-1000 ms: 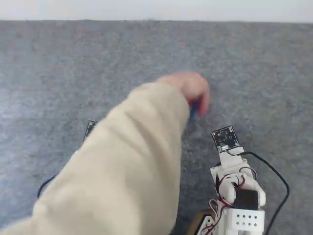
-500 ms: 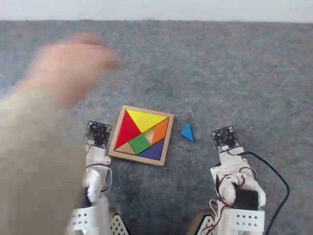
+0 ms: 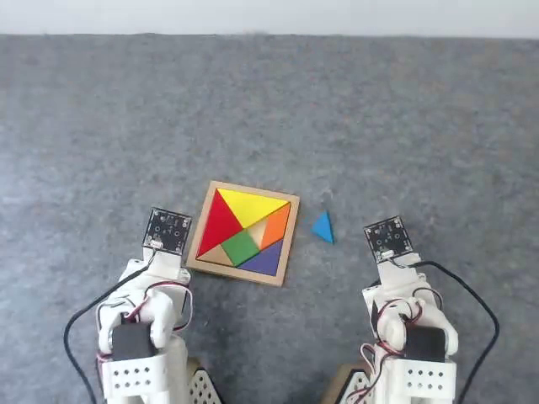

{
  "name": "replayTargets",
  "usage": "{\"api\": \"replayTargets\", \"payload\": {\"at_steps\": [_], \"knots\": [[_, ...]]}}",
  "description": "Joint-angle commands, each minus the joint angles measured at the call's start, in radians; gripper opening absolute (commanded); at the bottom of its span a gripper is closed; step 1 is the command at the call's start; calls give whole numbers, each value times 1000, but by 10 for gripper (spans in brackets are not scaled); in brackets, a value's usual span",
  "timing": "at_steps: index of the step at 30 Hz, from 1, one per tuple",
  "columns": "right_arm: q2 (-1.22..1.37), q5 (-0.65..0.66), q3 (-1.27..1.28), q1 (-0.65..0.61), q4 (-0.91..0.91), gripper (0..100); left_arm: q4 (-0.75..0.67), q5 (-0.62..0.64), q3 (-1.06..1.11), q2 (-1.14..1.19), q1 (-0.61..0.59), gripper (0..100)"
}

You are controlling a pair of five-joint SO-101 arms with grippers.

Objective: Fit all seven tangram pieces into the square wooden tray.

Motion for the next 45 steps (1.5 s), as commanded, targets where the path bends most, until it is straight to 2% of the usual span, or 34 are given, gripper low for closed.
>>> {"api": "replayTargets", "payload": {"at_steps": [1, 25, 30, 33, 35, 37, 40, 42, 45], "knots": [[-18, -6, 14, 7, 8, 8, 3, -3, -13, -21, 6, 15], [-18, -6, 14, 5, 8, 9, 3, -3, -13, -20, 3, 14], [-18, -5, 14, -4, -107, 8, 3, -3, -13, -20, 2, 14], [-12, -21, -52, -10, -137, 7, 3, -3, -13, -20, 2, 14], [-10, -110, -180, -10, -70, 7, 3, -3, -13, -20, 2, 14], [-5, -190, -301, -54, -36, 9, 3, -3, -13, -20, 6, 14], [79, -166, -321, -213, -97, 9, 3, -3, -13, -20, 6, 14], [203, -190, -324, -288, -162, 9, 3, -3, -13, -20, 3, 14], [446, -298, -391, -317, -302, 9, 3, -3, -13, -20, 2, 14]]}}
